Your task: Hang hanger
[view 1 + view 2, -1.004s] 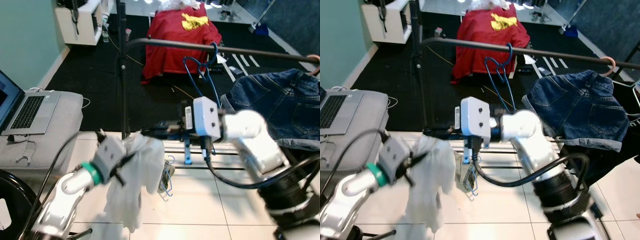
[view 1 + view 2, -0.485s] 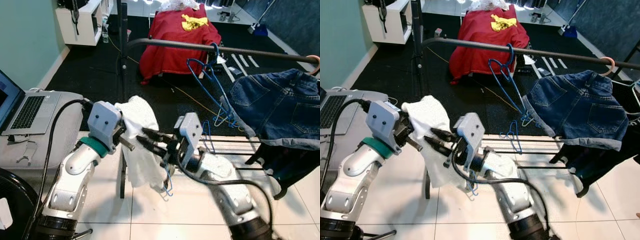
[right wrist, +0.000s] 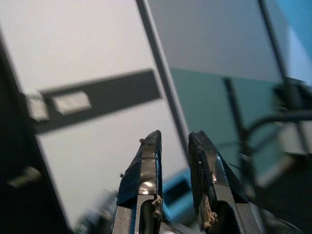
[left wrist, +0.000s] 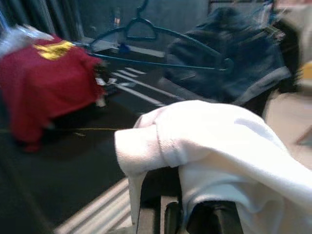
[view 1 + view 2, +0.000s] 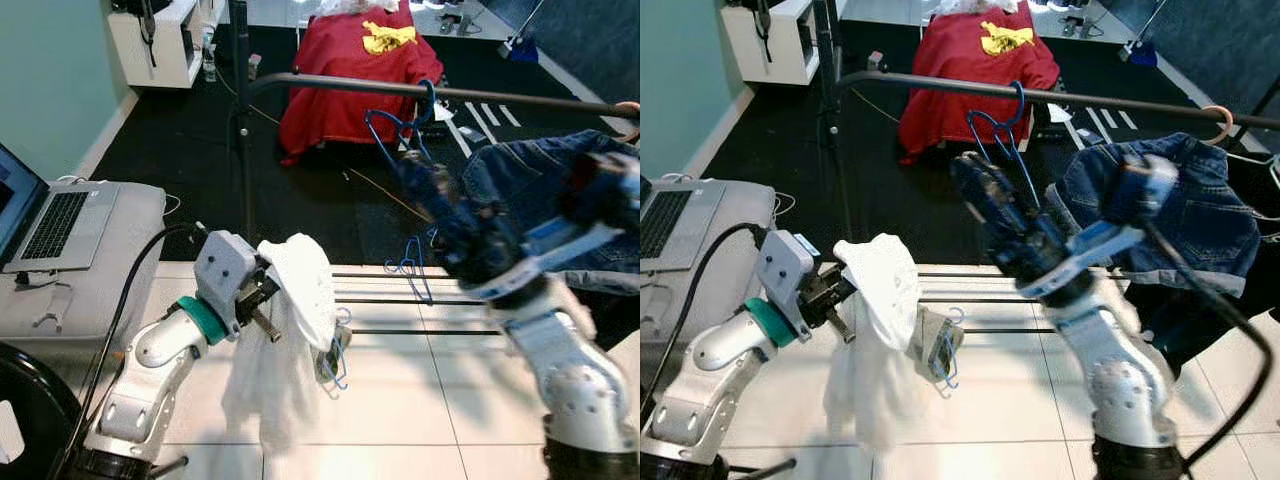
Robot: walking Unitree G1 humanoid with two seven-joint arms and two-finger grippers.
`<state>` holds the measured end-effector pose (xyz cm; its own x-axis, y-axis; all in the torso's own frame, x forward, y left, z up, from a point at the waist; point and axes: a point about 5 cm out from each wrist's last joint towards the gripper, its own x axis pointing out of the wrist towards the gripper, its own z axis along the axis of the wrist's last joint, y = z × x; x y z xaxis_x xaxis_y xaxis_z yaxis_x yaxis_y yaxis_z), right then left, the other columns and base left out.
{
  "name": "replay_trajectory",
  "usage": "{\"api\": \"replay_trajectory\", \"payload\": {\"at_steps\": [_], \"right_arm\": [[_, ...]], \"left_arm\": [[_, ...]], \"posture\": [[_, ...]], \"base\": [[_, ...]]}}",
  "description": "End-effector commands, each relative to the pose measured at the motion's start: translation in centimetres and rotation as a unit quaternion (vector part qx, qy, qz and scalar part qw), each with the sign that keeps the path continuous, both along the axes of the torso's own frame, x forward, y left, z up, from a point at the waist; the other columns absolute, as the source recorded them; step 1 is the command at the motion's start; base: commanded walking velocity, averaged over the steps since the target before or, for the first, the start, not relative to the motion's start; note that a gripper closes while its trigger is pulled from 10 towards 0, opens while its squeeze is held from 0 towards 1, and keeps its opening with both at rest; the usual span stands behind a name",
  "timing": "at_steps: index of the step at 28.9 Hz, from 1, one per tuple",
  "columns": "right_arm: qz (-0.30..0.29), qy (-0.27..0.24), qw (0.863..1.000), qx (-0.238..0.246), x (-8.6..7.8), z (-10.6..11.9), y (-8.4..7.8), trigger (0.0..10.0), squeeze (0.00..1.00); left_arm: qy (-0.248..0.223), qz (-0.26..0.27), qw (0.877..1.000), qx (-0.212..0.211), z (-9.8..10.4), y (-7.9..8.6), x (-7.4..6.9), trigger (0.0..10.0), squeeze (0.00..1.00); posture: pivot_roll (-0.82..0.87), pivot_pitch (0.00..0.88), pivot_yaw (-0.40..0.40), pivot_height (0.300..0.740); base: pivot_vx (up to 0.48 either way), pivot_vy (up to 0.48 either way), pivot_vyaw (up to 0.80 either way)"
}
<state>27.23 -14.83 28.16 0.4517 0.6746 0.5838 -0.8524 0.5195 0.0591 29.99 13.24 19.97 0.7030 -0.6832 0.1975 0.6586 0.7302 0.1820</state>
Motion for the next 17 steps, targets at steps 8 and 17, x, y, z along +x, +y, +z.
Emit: {"api": "replay_trajectory", "payload": {"at_steps": [8,17], "right_arm": [[-0.117,0.062,0.937,-0.322,1.5,-7.7,-2.6,10.0,0.00],[-0.131,0.074,0.935,-0.321,1.7,-7.6,-4.2,10.0,0.00]], "left_arm": [[0.067,-0.206,0.973,-0.082,1.8,1.6,-3.1,10.0,0.00],[0.122,-0.346,0.929,-0.045,0.9,0.6,-6.3,10.0,0.00]], "posture": [[-0.12,0.135,0.017,0.740],[-0.12,0.140,0.014,0.740]], "base": [[0.000,0.000,0.00],[0.000,0.000,0.00]]}}
